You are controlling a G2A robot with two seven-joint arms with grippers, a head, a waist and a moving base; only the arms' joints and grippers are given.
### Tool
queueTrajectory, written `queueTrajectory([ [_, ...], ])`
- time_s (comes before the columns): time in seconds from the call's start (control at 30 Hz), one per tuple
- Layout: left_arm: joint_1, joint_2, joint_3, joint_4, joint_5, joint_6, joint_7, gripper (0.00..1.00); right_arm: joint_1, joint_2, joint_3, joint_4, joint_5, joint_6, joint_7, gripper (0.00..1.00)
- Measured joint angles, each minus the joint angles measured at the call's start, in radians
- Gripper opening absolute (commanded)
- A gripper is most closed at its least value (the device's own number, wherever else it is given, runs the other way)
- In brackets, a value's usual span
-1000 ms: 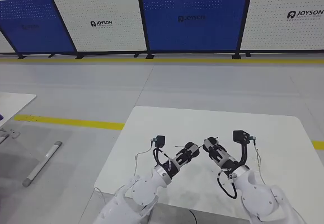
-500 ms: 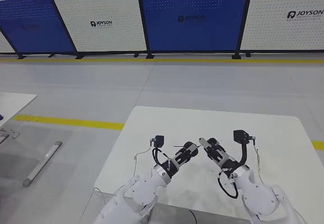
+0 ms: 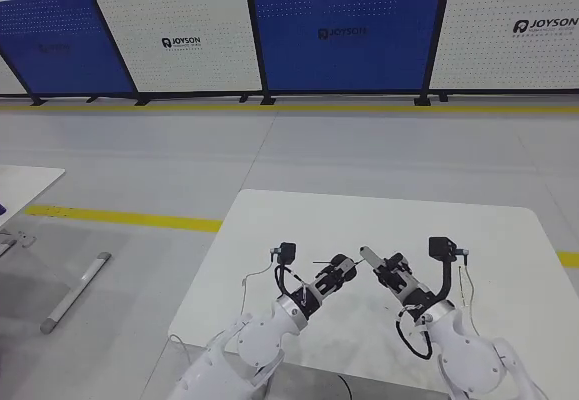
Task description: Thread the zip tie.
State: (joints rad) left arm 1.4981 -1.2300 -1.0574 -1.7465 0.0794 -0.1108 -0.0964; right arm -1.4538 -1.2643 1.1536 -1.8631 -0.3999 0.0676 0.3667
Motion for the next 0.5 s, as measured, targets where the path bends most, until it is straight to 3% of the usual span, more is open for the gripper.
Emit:
queueTrajectory([
  [0.5, 0.008, -0.001, 0.007, -0.001, 0.003, -0.010, 0.009, 0.00, -0.006, 0.001, -0.003, 0.000, -0.022, -0.012, -0.001, 0.00],
])
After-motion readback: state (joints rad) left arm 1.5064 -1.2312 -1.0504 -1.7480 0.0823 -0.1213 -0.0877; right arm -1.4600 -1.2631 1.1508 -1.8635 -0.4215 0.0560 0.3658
